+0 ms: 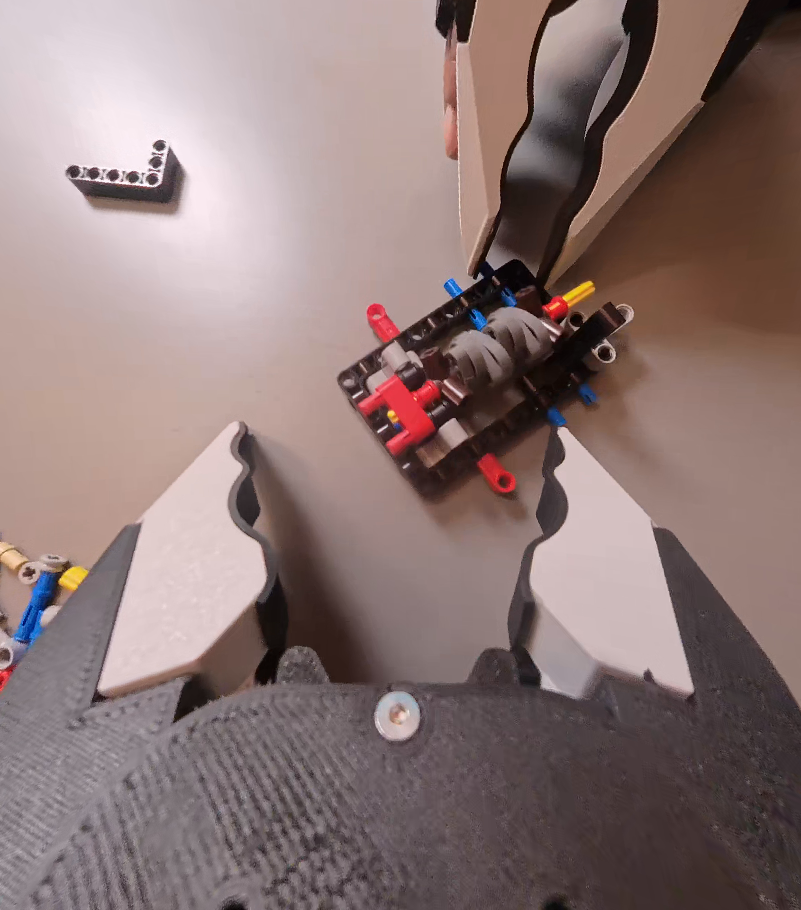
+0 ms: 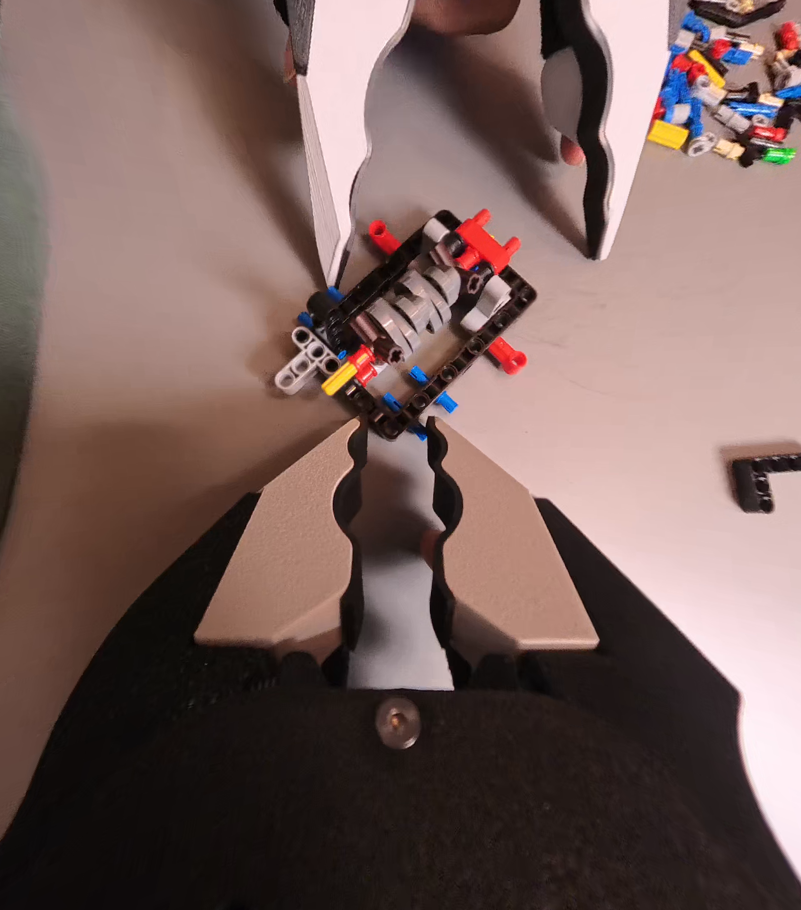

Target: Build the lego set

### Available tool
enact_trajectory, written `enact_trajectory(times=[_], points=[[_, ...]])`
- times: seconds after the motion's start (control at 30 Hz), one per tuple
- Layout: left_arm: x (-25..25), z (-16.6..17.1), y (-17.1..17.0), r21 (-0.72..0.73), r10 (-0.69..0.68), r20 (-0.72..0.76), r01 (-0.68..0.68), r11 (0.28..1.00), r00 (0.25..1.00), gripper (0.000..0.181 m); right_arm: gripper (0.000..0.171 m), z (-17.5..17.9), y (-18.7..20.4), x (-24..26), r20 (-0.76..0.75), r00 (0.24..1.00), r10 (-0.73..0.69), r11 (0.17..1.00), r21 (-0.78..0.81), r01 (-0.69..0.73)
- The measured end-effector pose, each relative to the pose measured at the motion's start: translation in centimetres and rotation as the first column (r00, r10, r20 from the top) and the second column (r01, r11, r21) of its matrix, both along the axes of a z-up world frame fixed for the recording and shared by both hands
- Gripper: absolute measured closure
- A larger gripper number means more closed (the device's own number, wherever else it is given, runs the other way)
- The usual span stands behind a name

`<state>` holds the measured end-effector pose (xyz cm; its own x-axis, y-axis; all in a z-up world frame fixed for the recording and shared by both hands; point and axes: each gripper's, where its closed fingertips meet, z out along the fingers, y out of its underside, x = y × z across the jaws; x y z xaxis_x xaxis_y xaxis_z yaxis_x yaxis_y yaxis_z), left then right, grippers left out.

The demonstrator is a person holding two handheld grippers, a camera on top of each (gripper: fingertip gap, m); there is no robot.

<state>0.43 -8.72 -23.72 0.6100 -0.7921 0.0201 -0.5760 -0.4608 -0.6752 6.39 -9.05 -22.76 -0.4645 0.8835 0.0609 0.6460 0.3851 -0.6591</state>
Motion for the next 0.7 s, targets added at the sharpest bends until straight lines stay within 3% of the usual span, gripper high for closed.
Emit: enact_trajectory(times=[0.03,0.17,0.3,0.4,0.57,0.7], points=[[-0.1,0.1,0.0,-0.004,0.002,-0.008,-0.002,1.0,1.0,0.066,0.149,0.0,-0.1,0.0,0.003,1.0,-0.006,1.0,-0.01,0.006],[-1.7,1.4,0.6,0.025,0.058,0.015,-0.058,0.998,0.998,0.08,0.154,-0.1,0.7,0.1,0.021,0.997,-0.074,0.997,-0.002,0.074],[-0.4,1.6,0.1,-0.003,0.034,0.096,-0.034,0.999,0.995,0.079,0.155,-0.1,1.9,-0.2,0.034,0.984,-0.175,0.984,-0.014,0.175],[-0.1,0.0,0.6,0.004,0.01,-0.001,-0.01,1.0,1.0,0.066,0.156,0.0,1.3,-0.7,0.005,0.988,-0.153,0.988,-0.02,0.153],[0.0,0.1,1.4,0.02,-0.071,0.03,0.07,0.997,0.997,0.076,0.157,0.1,0.7,-1.0,-0.043,0.996,-0.081,0.997,0.012,0.081],[0.3,0.2,0.9,0.039,-0.112,0.051,0.11,0.993,0.992,0.086,0.158,0.4,0.5,-1.0,-0.067,0.996,-0.06,0.997,-0.048,0.056]])
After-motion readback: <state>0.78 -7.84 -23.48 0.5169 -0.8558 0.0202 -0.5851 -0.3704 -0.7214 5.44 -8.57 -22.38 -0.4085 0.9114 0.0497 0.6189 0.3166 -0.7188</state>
